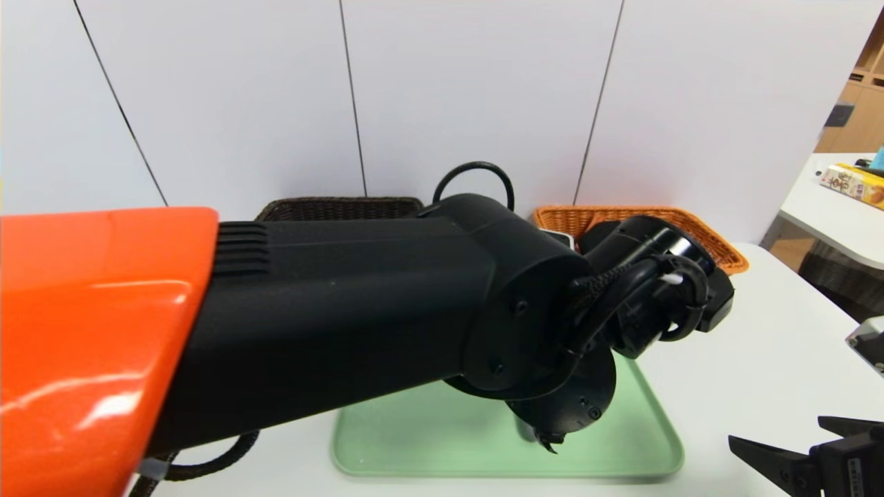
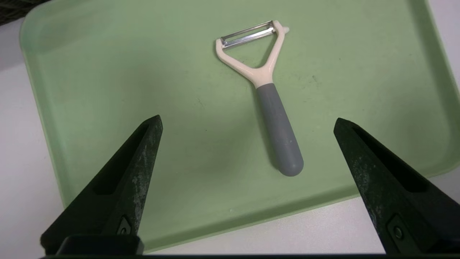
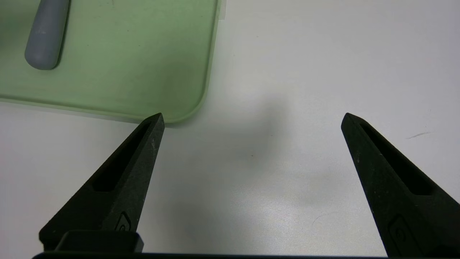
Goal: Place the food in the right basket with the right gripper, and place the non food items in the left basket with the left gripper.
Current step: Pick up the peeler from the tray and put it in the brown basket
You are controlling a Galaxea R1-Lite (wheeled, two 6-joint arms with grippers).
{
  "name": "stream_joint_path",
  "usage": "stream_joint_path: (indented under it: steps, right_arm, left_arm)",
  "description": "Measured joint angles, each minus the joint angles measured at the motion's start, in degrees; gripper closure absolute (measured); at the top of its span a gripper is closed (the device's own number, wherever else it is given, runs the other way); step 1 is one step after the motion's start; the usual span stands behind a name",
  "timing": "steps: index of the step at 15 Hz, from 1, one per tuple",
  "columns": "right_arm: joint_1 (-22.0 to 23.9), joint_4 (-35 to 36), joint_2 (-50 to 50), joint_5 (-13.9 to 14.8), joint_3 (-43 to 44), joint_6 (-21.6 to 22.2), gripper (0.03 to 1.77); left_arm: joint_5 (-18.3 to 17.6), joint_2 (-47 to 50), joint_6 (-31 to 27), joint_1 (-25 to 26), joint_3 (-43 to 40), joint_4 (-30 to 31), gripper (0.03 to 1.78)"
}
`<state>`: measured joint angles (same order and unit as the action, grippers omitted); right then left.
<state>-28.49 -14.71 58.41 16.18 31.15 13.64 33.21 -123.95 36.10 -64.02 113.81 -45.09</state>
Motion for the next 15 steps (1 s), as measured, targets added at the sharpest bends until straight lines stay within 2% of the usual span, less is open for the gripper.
stream_joint_path:
  steps: [10, 15]
  right_arm:
    - [0.0, -0.3, -0.4, 0.0, 0.0, 0.0, 0.1]
    - [0.0, -0.9, -1.8, 0.0, -0.1, -0.2, 0.1]
  left_arm:
    - [0.4, -7.5, 5.5, 0.7, 0.0, -0.9, 0.12]
    - [0.6, -9.2, 5.9, 0.8, 0.0, -0.4, 0.12]
